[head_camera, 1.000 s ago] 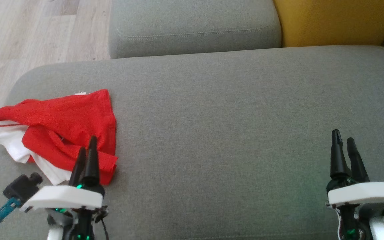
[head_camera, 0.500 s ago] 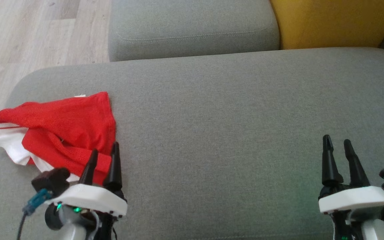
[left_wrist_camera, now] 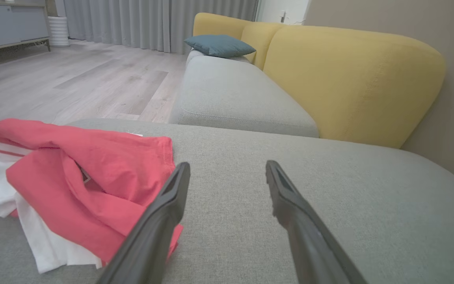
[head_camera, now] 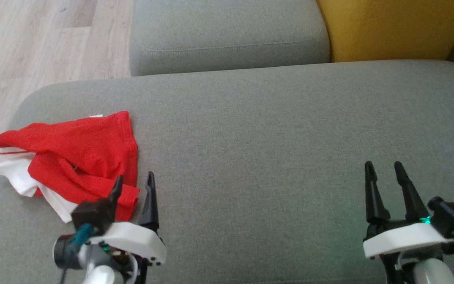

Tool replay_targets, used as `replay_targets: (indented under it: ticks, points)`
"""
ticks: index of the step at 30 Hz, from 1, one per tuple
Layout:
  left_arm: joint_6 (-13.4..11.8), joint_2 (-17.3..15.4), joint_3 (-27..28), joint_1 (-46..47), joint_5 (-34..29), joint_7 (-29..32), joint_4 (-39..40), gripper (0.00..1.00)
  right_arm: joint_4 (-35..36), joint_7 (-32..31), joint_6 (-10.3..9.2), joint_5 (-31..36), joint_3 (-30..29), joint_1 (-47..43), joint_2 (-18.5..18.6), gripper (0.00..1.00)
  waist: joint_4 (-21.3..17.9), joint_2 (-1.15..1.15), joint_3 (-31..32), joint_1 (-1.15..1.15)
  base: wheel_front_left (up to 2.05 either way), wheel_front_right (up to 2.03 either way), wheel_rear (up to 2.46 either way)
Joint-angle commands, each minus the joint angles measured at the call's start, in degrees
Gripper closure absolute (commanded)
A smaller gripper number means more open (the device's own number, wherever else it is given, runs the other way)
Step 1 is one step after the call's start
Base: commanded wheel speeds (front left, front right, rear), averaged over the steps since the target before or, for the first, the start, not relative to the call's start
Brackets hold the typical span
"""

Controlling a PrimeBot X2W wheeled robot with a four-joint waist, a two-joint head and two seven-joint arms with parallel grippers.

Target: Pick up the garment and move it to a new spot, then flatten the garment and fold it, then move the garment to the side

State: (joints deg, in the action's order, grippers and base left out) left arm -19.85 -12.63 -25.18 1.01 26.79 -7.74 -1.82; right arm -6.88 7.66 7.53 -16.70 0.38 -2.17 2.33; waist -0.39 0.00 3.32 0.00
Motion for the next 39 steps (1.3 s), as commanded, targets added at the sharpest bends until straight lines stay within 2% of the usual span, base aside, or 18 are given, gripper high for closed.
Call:
replay_targets:
  ticks: [1,17,25,28,32,36,39]
  points:
    - [-0.82,-1.40,0.32,3.48,-1.81,-0.81,2.05,0.00,2.48,0.83,-0.03,2.18,1.50,0.67,0.42,0.00,0.05,0.00,0.10,0.00,0.00,0.00,0.00]
    - [-9.23,-5.71,-9.09,5.39,-11.34,-3.66,2.52,0.00,3.02,3.71,-0.04,14.41,2.54,-0.39,0.48,0.00,0.44,0.00,0.67,0.00,0.00,0.00,0.00]
    - [-9.29,-5.89,-11.07,4.98,-13.54,-5.00,3.01,0.00,4.15,5.06,-0.04,18.80,3.48,-0.88,0.50,0.00,0.28,0.00,0.68,0.00,0.00,0.00,0.00]
    - [-7.89,-4.85,-9.79,3.94,-12.50,-5.50,3.56,0.00,4.84,5.57,-0.04,17.71,3.92,-1.13,0.51,0.00,0.28,0.00,0.75,0.00,0.00,0.00,0.00]
    - [-4.55,-2.53,-5.73,1.98,-11.06,-6.17,4.41,0.00,5.24,6.24,-0.04,15.29,4.21,-1.55,0.52,0.00,0.43,0.00,0.89,0.00,0.00,0.00,0.00]
    - [0.57,0.78,-1.09,-0.60,-10.50,-6.84,4.72,0.00,3.76,6.91,-0.04,10.39,4.02,-2.30,0.53,0.00,0.64,0.00,1.01,0.00,0.00,0.00,0.00]
    - [6.02,3.97,3.24,-2.78,-9.27,-7.26,3.85,0.00,2.04,7.34,-0.04,7.28,4.21,-2.61,0.54,0.00,0.79,0.00,1.16,0.00,0.00,0.00,0.00]
